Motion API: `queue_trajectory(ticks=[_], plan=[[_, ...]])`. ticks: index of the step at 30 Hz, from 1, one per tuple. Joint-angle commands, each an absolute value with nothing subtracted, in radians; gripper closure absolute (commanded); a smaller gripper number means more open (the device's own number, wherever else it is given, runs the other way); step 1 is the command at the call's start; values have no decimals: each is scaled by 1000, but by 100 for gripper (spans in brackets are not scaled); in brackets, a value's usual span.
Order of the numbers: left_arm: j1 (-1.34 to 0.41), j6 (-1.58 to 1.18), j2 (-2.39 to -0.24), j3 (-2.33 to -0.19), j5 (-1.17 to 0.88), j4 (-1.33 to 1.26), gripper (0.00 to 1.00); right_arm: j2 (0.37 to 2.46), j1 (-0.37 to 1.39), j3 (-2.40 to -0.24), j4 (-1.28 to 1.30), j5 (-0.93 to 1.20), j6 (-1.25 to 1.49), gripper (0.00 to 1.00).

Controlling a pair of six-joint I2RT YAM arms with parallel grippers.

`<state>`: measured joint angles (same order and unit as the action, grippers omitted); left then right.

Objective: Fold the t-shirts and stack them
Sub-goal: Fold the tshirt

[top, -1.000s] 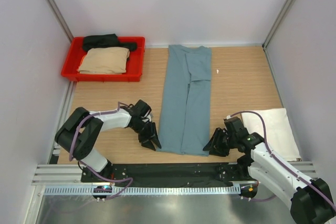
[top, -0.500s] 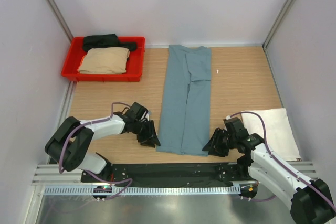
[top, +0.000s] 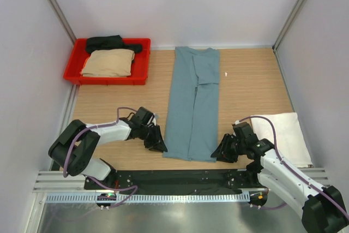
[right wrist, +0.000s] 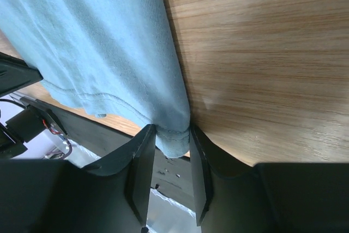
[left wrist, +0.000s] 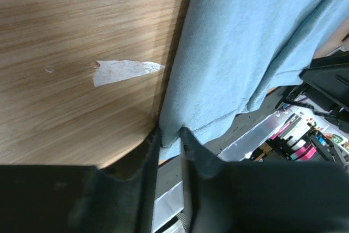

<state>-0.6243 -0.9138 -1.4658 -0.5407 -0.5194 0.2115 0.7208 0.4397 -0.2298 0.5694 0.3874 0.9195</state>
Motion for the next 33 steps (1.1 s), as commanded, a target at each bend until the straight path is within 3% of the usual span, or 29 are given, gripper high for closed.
queue_trajectory(ticks=[1, 3, 5, 11, 26, 29, 33], plan=[[-630, -885, -1516, -503, -385, 236, 80, 729, 445, -215, 583, 348, 917, 63], [-630, -885, -1513, -508, -384, 259, 89, 719, 443, -216, 584, 347, 922, 68], [-630, -882, -1503, -509, -382, 273, 91, 713, 445, -215, 594, 348, 923, 72], [-632, -868, -1465, -517, -396, 325, 100, 707, 445, -210, 627, 364, 902, 99], [-669, -819, -1263, -577, -407, 540, 100, 505, 445, -241, 821, 414, 887, 98], [-670, -799, -1269, -665, -400, 595, 100, 535, 445, -296, 760, 411, 910, 98], [-658, -798, -1362, -852, -394, 656, 100, 740, 443, -431, 706, 356, 861, 99]])
